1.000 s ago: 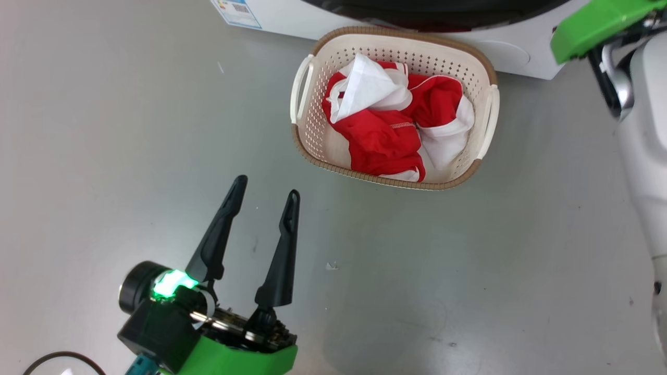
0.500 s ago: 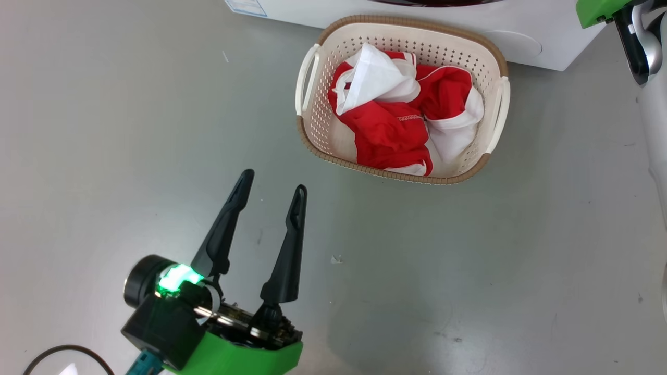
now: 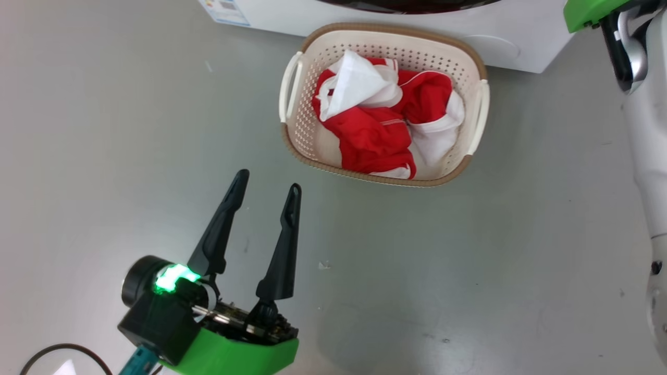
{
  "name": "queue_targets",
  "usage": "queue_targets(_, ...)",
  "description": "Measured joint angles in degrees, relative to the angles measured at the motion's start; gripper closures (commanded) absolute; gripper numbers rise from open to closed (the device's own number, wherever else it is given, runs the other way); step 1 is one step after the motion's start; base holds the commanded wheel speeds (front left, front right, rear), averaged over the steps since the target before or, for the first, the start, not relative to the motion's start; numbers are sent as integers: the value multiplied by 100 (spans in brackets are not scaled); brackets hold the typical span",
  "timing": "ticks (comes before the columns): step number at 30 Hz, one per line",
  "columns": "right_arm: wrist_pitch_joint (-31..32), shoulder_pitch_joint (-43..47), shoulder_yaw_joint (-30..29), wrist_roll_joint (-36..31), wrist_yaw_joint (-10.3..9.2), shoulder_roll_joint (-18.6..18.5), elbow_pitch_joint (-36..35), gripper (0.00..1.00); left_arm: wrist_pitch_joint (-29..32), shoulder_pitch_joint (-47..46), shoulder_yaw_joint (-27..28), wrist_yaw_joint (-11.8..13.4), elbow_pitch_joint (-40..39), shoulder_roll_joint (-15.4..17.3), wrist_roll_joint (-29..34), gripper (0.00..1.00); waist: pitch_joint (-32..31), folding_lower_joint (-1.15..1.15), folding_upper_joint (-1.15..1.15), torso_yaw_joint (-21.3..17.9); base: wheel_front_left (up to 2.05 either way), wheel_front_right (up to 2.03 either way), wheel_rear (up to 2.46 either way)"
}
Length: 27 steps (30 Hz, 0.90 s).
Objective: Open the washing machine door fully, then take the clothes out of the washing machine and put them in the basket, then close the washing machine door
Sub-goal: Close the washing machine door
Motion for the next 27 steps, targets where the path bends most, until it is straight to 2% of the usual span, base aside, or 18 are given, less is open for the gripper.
queue_targets(2,0,112,10,78,-21,26,-132,0,0,0,24,1,14,0,-23,0,-26,0,0,-63,0,0,0)
queue_targets(13,1,1482,377,581,-30,285,-1127,0,0,-1,207,71,124,1,-62,0,-282,0,0,-489,0,0,0)
queue_targets(27,1,3548,236,765,-30,502,-2736,0,0,165,470,78,270,2,-147,0,-857,0,0,-1017,0,0,0)
